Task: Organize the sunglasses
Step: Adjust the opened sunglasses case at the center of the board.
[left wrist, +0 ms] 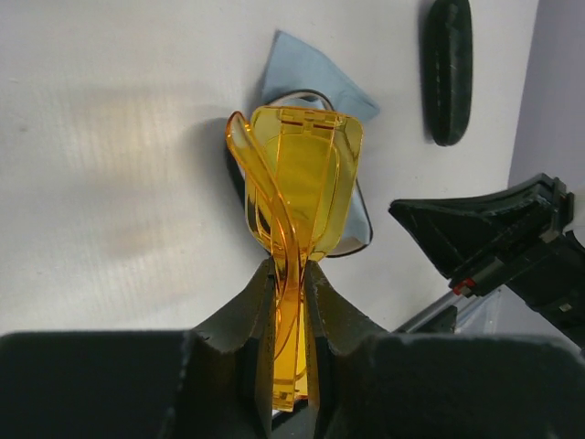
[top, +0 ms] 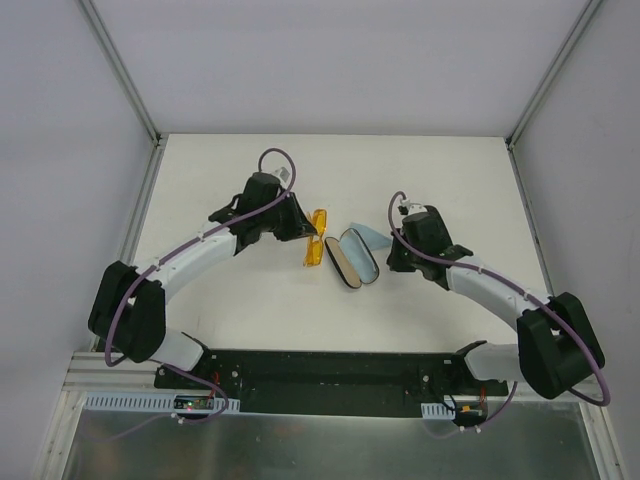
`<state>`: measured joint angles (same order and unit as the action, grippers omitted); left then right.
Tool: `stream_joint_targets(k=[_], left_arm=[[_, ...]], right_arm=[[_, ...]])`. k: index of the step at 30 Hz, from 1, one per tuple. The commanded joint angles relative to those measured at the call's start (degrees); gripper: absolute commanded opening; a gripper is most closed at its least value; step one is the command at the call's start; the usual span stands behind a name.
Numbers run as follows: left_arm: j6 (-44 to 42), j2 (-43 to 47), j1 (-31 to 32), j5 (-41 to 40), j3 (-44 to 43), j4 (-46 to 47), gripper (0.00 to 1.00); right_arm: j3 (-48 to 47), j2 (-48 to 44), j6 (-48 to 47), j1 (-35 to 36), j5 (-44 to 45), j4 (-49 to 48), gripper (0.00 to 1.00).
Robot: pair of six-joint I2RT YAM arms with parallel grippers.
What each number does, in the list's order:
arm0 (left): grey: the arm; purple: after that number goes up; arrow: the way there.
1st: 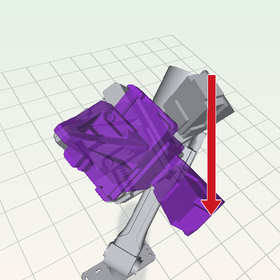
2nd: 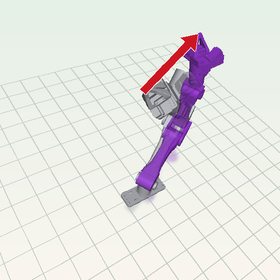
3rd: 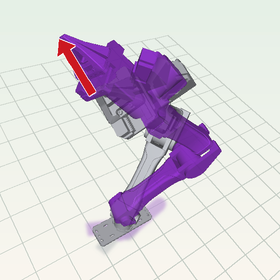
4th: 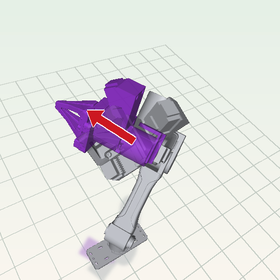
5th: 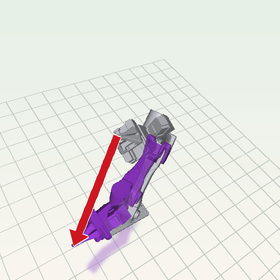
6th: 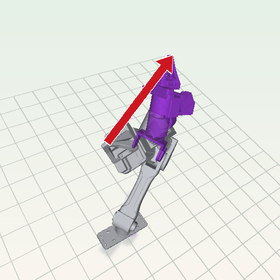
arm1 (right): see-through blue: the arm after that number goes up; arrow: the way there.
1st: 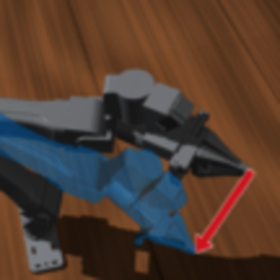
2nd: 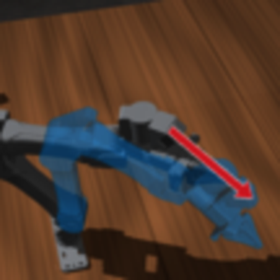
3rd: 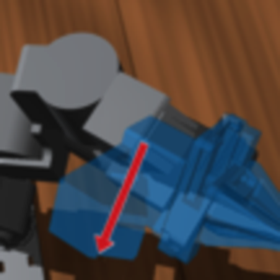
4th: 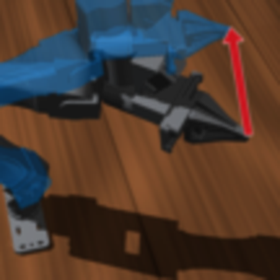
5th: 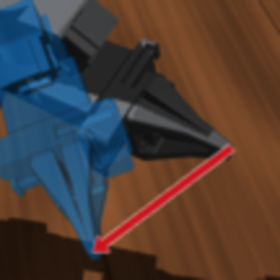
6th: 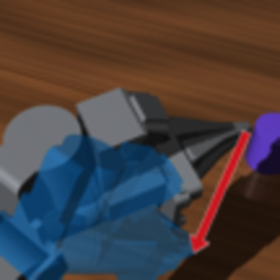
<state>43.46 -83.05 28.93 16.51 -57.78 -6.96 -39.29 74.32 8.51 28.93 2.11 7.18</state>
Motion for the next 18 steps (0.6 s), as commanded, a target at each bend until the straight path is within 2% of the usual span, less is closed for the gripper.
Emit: stream_joint_targets(k=[1,7,18], left_arm=[[6.10,1.22,4.55,0.11,0.82,8.53,0.01],[7.78,-1.94,7.98,-1.66,-0.40,11.27,0.01],[8.04,-0.72,8.34,-4.82,0.65,12.06,0.00]], right_arm=[[-1.14,0.20,-0.43,0.95,-1.49,-3.14,0.01],[-2.19,2.14,-1.39,3.15,0.26,-1.73,0.01],[-2.20,2.93,-1.75,6.49,0.70,-1.56,0.01]])
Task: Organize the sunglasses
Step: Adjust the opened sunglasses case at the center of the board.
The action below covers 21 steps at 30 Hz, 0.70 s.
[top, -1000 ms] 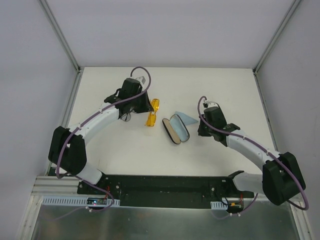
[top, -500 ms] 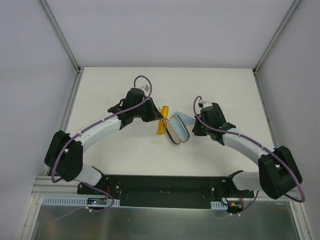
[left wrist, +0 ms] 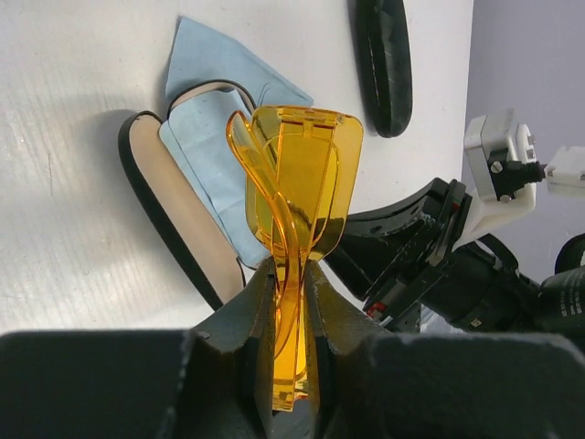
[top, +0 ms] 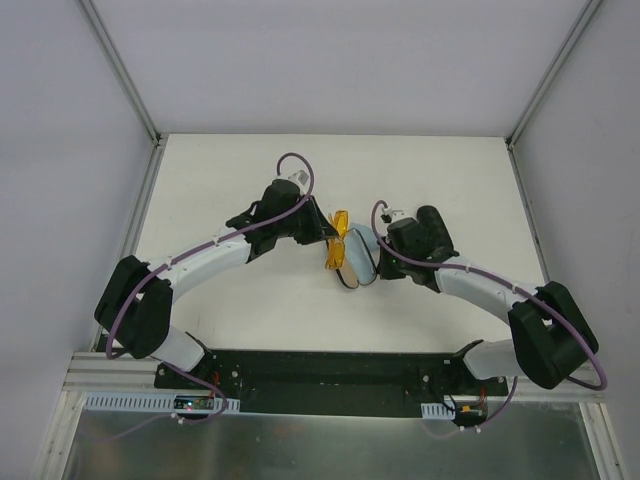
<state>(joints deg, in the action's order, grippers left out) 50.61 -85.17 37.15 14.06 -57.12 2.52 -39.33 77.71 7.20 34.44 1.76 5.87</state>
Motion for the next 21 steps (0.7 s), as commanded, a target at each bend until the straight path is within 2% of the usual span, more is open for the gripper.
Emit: stream_joint_targets(k=[1,14,21], left_arm=[[0.81,1.41,0.12,-2.64,0.08,2.57,0.00],[1.86,-4.04,1.08,-2.90,-2.11,3.89,0.00],[2.56,-7.99,2.93,-5.45,-4.13,4.15,0.00]], right_arm=[[-1.89,-0.63,-0.26,1.25,1.05,-0.24,0.01],[1.01,-3.00,0.27,3.62,1.14,-0.77,0.01],[3.12,-7.57,0.44,3.53,7.02,0.02,0.01]])
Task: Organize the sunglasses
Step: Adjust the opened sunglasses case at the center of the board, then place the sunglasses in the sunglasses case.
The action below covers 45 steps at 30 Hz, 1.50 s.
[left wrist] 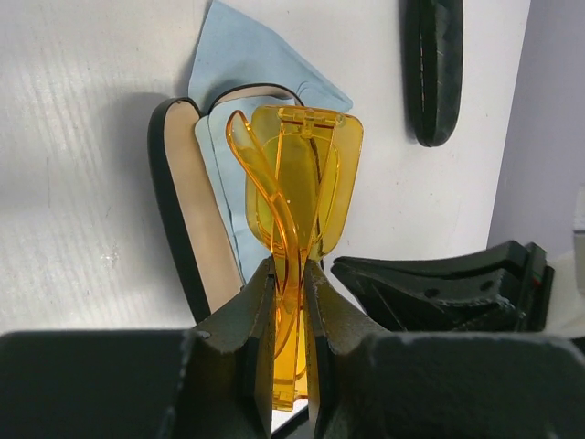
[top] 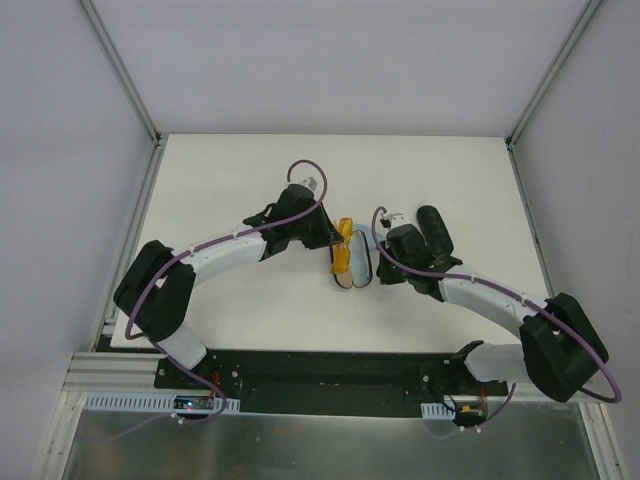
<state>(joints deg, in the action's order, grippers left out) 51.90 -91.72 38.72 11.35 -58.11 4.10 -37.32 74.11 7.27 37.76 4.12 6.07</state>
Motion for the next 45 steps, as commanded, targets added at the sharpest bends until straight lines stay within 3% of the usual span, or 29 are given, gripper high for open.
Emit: stream_joint_targets(k=[1,7,15,45], left_arm=[[1.62,-1.88,1.88,-3.52,-3.50,2.67,0.00],[6.27,-3.90,5.13,-10.64,-3.42,3.46,0.00],[11.29,-4.95,6.81,-17.33,-1.04,6.09,0.00],[12.43,-14.01,9.09,-14.61,-5.79,6.36,0.00]], right_arm=[[1.54,-4.67,0.55,0.12,5.45,-0.18,0.00],[4.45,-9.32,1.87,-0.75,10.46,-1.14,0.01],[6.29,-11.18,2.05,-2.78,9.33,-2.02,0.01],[7.17,-11.44,2.40,-4.89,6.25,-2.81,0.01]])
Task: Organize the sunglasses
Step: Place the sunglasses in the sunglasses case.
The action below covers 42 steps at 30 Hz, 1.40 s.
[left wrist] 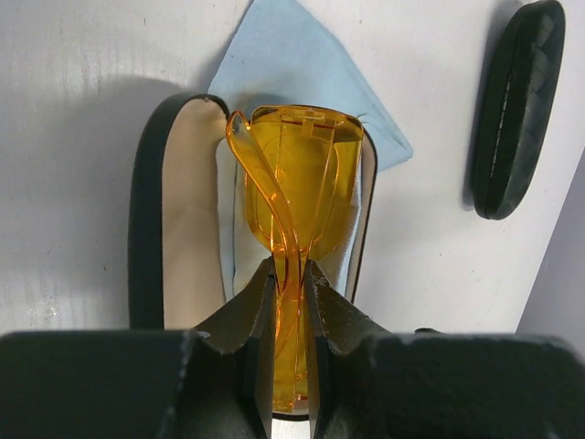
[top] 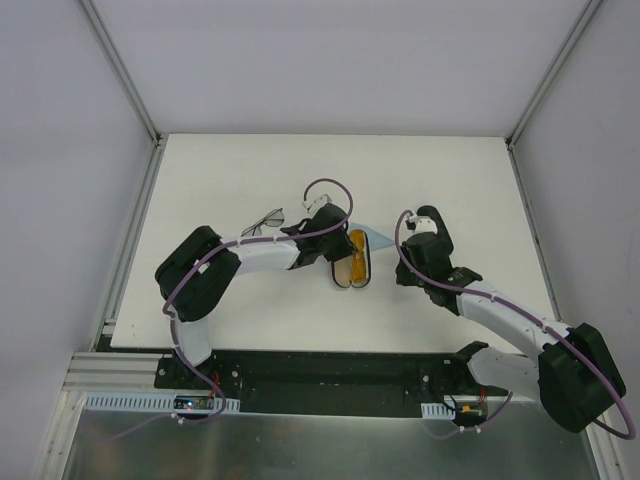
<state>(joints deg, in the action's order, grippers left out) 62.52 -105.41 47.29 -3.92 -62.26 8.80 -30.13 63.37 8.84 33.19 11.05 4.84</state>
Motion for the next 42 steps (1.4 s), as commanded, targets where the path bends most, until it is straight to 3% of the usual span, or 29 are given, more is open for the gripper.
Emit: stream_joint_targets(k=[1,10,26,32,42], left_arm=[[1.90,-0.50,0.70,0.76,-1.81,1.84,0.00],[0.94,-4.28,1.40,2.60,-4.97,1.40,0.00],[-7.41,-11.05,4.13,0.32,-19.57,-17.58,0.00],[-9.26,-9.82,4.48,-0.03,-19.56,-18.20,0.18],[-13.21,-7.19,4.66,0.76,-22.99,-19.78,0.31]], right_arm=[[-0.02,-0.53,0.74,-0.41,-0.59,-1.59,0.01],[-0.19,0.17,0.74,-0.67,-0.86,-1.59,0.01],[0.07,-0.53,1.09,-2.25,-1.47,-1.50,0.01],[0.33,-1.15,1.35,-2.60,-1.56,-1.41,0.01],[1.04,-2.55,1.53,-3.48,-1.56,-1.41,0.01]])
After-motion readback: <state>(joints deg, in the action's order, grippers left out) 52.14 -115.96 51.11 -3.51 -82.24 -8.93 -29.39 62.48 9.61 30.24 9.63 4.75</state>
